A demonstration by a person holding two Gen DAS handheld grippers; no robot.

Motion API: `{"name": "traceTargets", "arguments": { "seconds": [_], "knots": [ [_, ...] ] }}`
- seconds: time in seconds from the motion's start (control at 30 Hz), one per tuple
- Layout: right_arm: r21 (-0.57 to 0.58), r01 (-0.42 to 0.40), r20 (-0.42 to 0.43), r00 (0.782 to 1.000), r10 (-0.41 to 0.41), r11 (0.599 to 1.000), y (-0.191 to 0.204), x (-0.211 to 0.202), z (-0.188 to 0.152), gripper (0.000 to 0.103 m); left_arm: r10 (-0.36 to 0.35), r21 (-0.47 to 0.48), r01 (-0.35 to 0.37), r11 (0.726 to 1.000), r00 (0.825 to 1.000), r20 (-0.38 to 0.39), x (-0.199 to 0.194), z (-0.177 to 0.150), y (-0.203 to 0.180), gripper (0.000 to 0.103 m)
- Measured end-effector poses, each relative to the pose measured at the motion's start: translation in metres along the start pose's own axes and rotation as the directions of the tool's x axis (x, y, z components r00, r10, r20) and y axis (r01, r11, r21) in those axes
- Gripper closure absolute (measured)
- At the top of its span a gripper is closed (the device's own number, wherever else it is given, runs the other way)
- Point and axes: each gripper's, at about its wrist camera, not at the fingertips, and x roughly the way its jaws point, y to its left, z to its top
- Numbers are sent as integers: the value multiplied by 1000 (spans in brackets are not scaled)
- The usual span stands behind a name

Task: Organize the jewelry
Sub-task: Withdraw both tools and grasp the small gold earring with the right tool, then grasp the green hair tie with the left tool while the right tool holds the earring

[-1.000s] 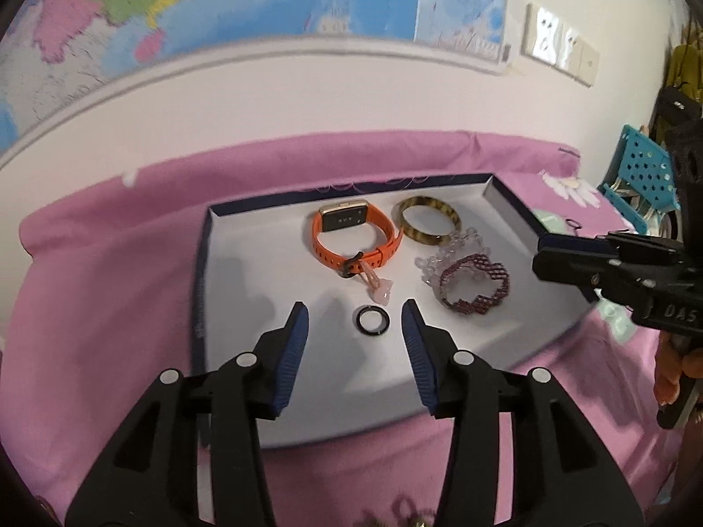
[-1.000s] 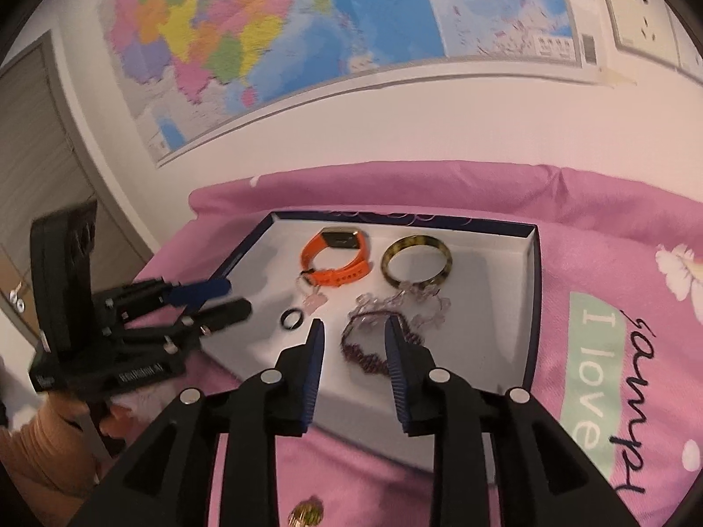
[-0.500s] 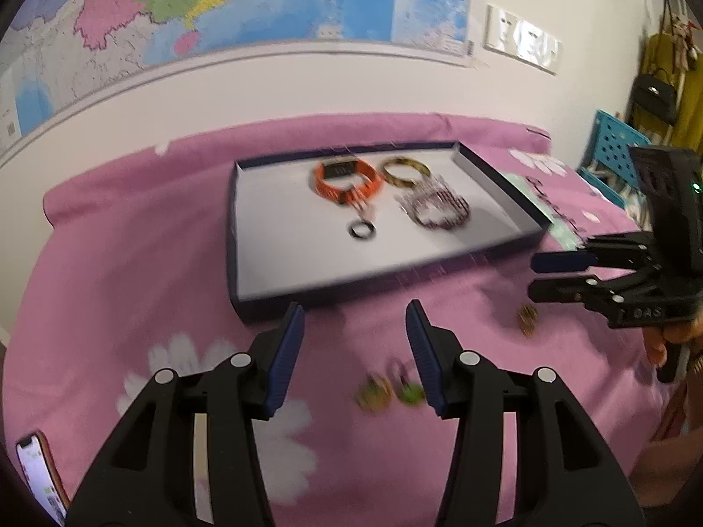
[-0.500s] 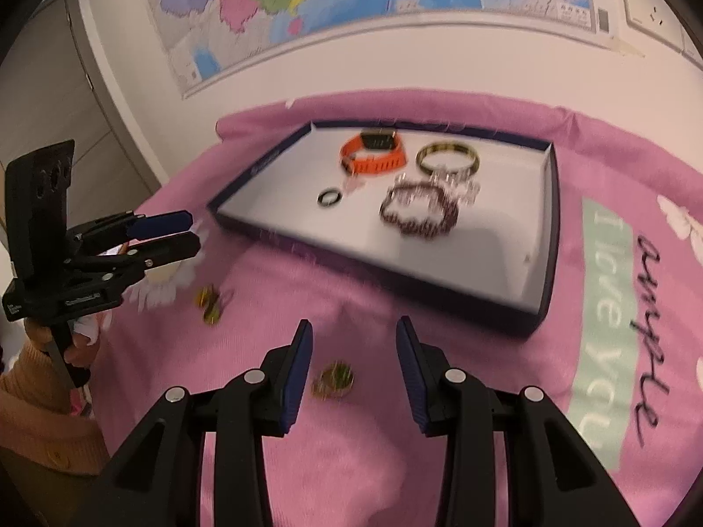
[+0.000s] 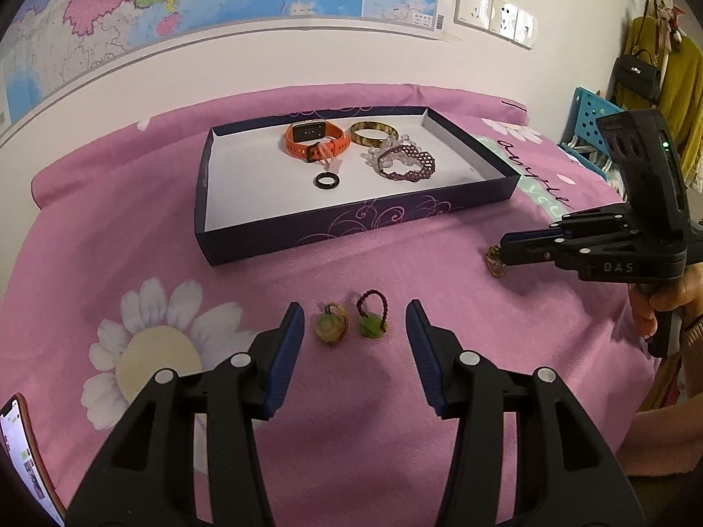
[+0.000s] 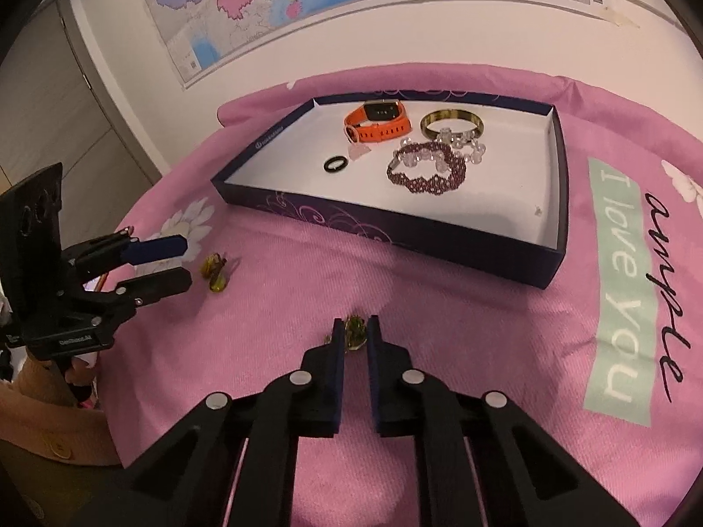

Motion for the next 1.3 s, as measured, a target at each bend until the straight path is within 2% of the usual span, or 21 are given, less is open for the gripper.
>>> {"name": "traceTargets", "arguments": {
  "seconds": [0.23, 0.5, 0.53, 0.57, 0.6, 0.67, 0.73, 0.77, 0.8, 0.9, 0.97, 1.3],
  "knots": [
    [11, -8, 15, 1000, 8, 1000, 1, -2, -2, 99, -9, 7, 9, 1000, 1000, -5, -1, -3, -4, 56],
    [73, -125, 92, 989, 118, 990, -3, -20, 1, 99, -33, 16, 33, 999, 999, -19, 2, -6, -8, 60],
    [67, -90, 86, 993, 84, 994, -2, -19, 0, 99, -33, 14, 34, 999, 999, -21, 2, -6, -8, 60],
    [33, 9, 65, 998, -11, 999, 1, -16, 0, 99, -35, 11, 35, 999, 999, -23, 3, -6, -8, 60],
    [14, 42, 48, 998, -43, 999, 1, -11, -1, 99, -37, 7, 37, 999, 999, -25, 3, -6, -8, 60],
    [97, -87, 61, 995, 81, 992, -9, -10, -3, 99, -36, 5, 36, 999, 999, -27, 4, -7, -8, 60],
    [52, 23, 49, 998, -26, 998, -6, -8, -4, 99, -37, 5, 37, 999, 999, -27, 3, -7, -9, 60],
    [66, -10, 53, 999, 7, 998, -7, -8, -5, 99, -36, 5, 36, 999, 999, -27, 3, -7, -8, 60],
    [102, -81, 65, 995, 74, 992, -11, -9, -5, 99, -36, 5, 37, 999, 999, -28, 3, -7, -9, 60],
    [69, -23, 63, 998, 18, 997, -7, -10, -5, 99, -40, 6, 40, 999, 999, -29, 4, -7, -10, 61],
    [87, -59, 72, 996, 53, 994, -9, -12, -4, 99, -42, 6, 42, 999, 999, -33, 5, -7, -11, 61],
    [56, -39, 78, 996, 34, 998, -2, -11, -1, 99, -46, -2, 46, 999, 997, -63, 20, -1, -11, 71]
  ]
}}
